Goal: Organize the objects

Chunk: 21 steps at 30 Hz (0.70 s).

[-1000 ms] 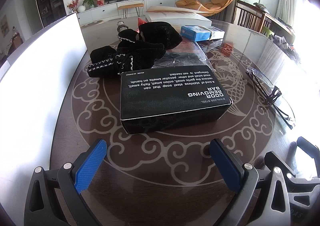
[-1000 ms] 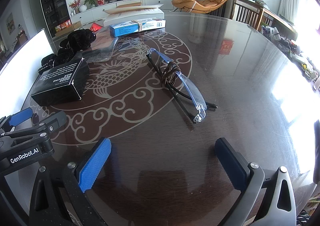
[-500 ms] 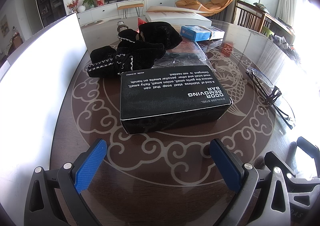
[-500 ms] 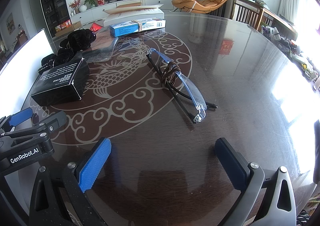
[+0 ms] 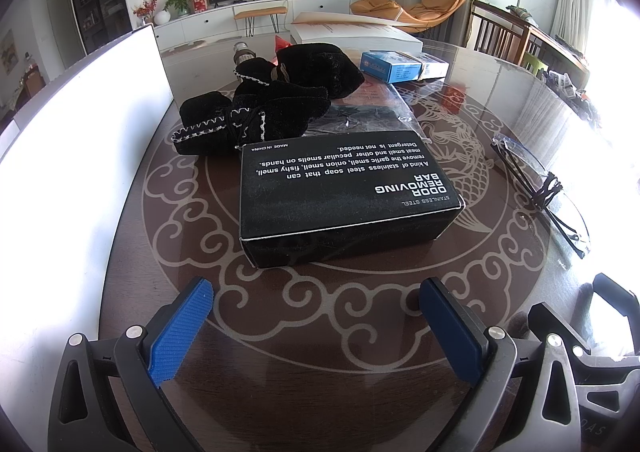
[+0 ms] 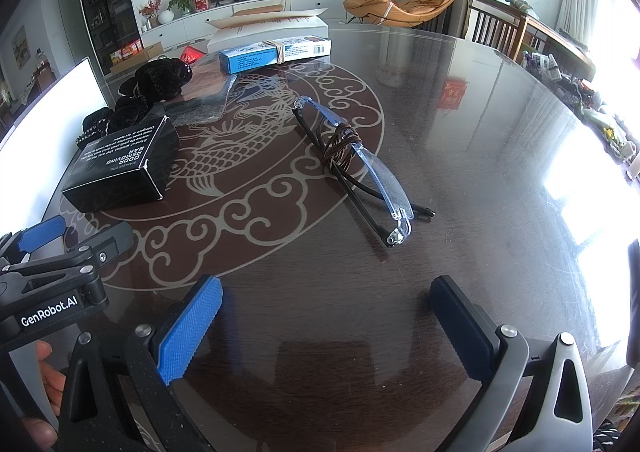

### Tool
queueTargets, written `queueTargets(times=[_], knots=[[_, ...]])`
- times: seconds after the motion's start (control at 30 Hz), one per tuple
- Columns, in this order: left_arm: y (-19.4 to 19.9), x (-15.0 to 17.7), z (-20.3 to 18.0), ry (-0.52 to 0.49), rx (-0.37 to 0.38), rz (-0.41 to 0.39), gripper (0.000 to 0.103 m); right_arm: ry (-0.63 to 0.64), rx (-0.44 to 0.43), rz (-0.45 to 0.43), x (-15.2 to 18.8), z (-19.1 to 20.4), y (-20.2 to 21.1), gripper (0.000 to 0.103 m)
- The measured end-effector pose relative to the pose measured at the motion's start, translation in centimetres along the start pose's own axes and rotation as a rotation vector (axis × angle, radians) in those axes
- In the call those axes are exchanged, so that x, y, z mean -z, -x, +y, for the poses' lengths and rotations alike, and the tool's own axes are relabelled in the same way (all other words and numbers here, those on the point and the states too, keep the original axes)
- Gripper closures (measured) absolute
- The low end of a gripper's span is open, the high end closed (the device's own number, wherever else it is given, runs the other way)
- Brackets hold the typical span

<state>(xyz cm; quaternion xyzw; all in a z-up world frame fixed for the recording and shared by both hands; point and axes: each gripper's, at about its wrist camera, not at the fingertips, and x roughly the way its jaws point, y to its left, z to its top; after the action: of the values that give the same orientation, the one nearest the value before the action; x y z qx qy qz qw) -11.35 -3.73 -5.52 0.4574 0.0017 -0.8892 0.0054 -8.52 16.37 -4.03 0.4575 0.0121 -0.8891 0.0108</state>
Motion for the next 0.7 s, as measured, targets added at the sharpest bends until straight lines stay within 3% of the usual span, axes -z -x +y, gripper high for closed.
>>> queueTargets(times=[0.7], knots=[[3.4, 4.3, -0.2, -0.071, 0.048, 0.049, 0.0, 0.0, -0.001, 0.0, 0.0, 0.0, 0.0, 0.0]])
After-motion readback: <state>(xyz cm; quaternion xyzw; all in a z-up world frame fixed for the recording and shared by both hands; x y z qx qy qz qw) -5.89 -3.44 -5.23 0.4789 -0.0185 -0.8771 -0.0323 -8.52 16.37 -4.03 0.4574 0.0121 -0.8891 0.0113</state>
